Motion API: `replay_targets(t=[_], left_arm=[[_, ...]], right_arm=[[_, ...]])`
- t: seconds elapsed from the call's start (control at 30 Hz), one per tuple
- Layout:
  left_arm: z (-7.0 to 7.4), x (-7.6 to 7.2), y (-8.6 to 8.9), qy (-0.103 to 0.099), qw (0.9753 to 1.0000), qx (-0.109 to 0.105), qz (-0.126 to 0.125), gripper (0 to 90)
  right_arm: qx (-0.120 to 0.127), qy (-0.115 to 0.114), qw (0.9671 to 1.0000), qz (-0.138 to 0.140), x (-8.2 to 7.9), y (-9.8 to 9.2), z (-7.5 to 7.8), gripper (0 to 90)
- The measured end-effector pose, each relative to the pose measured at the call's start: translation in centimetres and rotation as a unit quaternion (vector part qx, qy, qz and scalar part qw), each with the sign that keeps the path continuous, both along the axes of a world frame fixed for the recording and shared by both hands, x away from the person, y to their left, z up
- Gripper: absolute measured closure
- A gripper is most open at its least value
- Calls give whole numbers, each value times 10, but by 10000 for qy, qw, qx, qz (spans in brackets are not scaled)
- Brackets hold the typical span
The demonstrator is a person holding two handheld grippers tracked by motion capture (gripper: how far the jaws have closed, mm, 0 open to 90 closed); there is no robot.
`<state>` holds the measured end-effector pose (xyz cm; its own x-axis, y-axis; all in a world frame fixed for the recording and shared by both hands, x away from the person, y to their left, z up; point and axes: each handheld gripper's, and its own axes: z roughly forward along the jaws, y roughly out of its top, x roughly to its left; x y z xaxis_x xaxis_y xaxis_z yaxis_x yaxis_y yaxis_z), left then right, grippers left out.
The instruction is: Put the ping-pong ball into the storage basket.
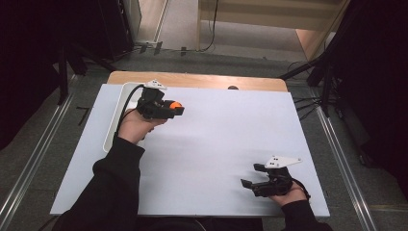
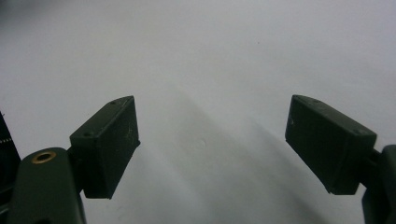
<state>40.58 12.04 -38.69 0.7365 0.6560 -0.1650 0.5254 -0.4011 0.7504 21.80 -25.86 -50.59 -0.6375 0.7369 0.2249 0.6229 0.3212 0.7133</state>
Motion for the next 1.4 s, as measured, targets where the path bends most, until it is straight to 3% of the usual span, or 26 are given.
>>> replay_targets(t=[0.53,0.87,1.4], left_arm=[[1,4,16,-53,9995,65,314,509],[-1,6,25,-99,9982,254,535,509],[1,8,43,-57,9966,140,810,510]], right_arm=[[-5,-9,10000,-12,0,0,0,160],[-2,1,10000,12,1,0,0,159],[7,17,10000,59,3,3,0,159]])
